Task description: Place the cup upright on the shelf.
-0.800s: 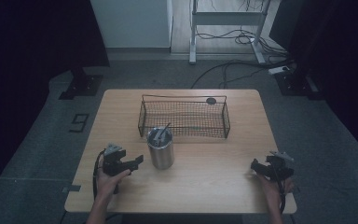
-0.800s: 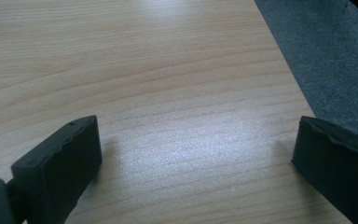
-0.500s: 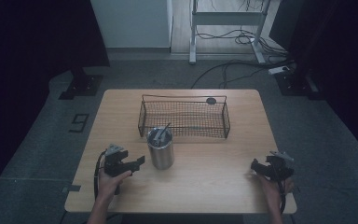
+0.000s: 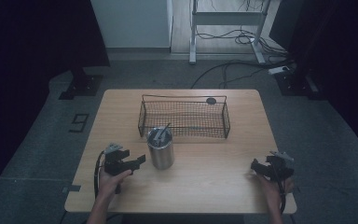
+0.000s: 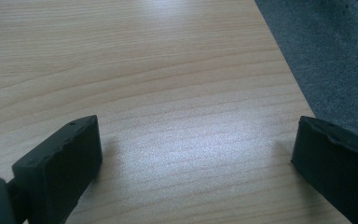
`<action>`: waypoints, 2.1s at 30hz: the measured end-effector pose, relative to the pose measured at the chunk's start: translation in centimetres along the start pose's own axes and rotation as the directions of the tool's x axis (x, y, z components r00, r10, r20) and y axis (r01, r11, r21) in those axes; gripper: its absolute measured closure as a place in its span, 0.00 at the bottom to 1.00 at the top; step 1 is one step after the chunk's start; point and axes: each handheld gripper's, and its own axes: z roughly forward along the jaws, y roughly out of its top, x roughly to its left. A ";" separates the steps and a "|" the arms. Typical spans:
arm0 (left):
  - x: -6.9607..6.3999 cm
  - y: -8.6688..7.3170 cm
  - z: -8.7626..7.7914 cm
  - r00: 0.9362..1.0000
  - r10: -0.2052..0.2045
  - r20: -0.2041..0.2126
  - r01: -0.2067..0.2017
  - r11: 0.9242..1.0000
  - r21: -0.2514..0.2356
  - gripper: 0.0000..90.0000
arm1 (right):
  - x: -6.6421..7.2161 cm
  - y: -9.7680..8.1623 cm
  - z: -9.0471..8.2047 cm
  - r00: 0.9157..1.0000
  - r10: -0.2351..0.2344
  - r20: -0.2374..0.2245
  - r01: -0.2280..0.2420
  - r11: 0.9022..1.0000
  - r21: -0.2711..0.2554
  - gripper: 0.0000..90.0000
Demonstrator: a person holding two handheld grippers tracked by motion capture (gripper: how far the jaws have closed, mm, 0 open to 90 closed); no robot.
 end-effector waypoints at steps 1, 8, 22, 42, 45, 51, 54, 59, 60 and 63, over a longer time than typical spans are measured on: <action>0.0 0.0 -0.1 1.000 0.003 -0.004 -0.003 1.000 -0.003 0.17 | 0.0 0.0 0.0 1.000 -0.001 0.000 0.001 1.000 -0.002 0.02; 0.3 -0.2 0.5 0.997 0.036 -0.069 -0.035 0.999 0.022 0.17 | 0.0 0.0 0.0 1.000 -0.001 -0.002 0.001 1.000 0.000 0.01; 0.1 0.3 -1.3 0.994 0.044 -0.105 -0.049 0.997 -0.051 0.12 | 0.0 0.0 0.0 1.000 -0.001 -0.003 0.001 1.000 0.000 0.02; -3.6 1.3 -3.0 0.986 0.149 0.076 -0.139 0.983 -0.116 0.03 | 0.0 0.0 0.0 1.000 -0.002 -0.003 0.002 1.000 -0.001 0.02; -4.2 1.3 -2.7 0.983 0.160 0.086 -0.150 0.983 -0.108 0.03 | 0.0 0.0 0.0 1.000 -0.002 -0.003 0.002 1.000 -0.001 0.02; -5.4 1.3 -2.1 0.971 0.199 0.128 -0.188 0.978 -0.092 0.01 | 0.0 0.0 0.0 1.000 -0.002 -0.003 0.002 1.000 0.000 0.02; -5.6 1.3 -1.8 0.972 0.201 0.124 -0.191 0.977 -0.093 0.01 | 0.0 0.0 0.0 1.000 -0.002 -0.003 0.002 1.000 -0.001 0.02; -6.3 1.5 -1.0 0.969 0.215 0.123 -0.206 0.975 -0.080 0.01 | 0.0 0.0 0.0 1.000 -0.002 -0.003 0.002 1.000 -0.001 0.02; -6.5 1.5 -0.8 0.968 0.224 0.117 -0.216 0.973 -0.076 0.01 | 0.0 0.0 0.0 1.000 -0.002 -0.003 0.002 1.000 -0.001 0.02; -6.8 1.7 -0.5 0.966 0.233 0.111 -0.226 0.971 -0.074 0.00 | 0.0 0.0 0.0 1.000 -0.001 -0.003 0.001 1.000 -0.001 0.02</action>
